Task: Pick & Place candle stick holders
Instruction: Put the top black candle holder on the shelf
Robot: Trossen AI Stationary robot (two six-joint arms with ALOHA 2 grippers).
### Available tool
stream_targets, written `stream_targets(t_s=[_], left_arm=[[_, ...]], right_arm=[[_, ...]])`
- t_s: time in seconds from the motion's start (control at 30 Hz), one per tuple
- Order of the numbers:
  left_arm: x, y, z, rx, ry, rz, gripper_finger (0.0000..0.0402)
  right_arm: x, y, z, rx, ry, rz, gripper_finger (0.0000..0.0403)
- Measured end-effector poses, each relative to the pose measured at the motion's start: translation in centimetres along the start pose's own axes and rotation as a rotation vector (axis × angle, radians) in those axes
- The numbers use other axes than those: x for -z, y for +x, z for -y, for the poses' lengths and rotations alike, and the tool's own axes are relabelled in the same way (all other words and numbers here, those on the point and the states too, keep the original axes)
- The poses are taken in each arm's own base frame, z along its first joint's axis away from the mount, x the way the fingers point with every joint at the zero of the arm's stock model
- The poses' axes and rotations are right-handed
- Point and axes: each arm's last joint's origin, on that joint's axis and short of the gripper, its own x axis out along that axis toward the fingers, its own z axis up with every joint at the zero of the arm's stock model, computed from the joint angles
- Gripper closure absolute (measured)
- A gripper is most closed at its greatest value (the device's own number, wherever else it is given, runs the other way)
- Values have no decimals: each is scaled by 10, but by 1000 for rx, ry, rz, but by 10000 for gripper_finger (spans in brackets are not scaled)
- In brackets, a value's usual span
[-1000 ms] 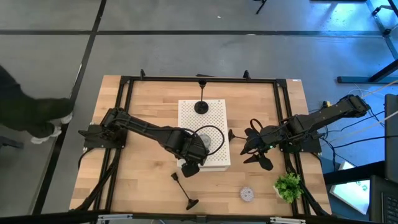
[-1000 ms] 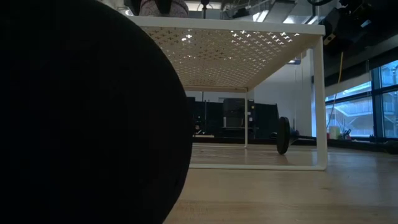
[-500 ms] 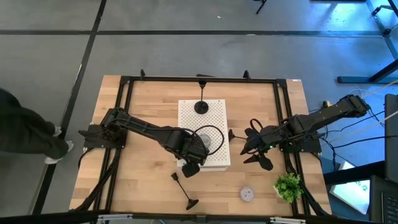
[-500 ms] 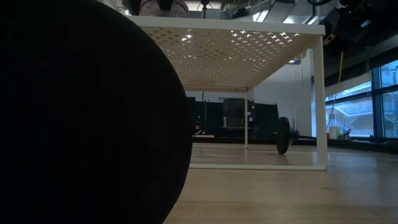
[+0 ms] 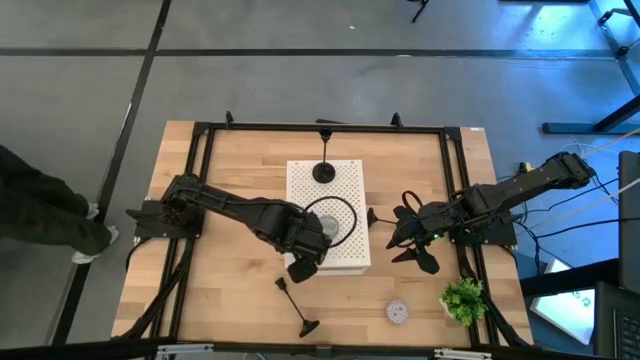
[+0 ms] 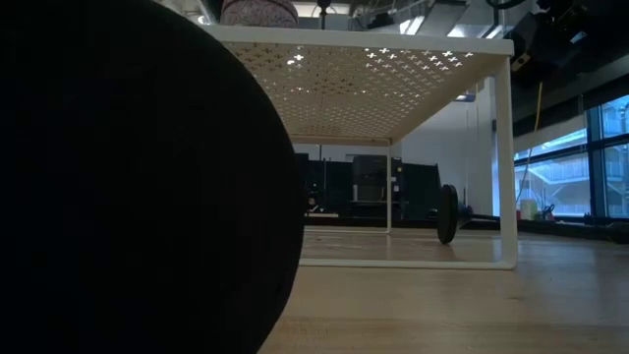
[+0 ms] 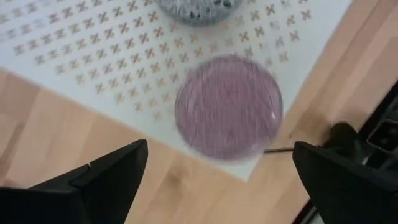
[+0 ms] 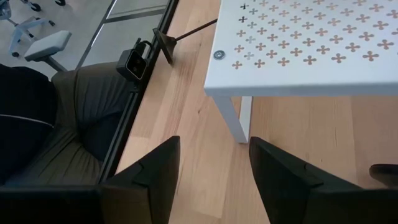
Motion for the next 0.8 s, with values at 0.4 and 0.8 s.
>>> stream_targets(t_s=[0.4, 0.8], left_arm=[[45, -45, 18, 64, -4, 154, 3], [134, -26, 62, -28, -91, 303, 3]], right_arm=[[1, 0, 0, 3, 2, -14, 208], [4, 0, 1, 9, 6, -37, 208]])
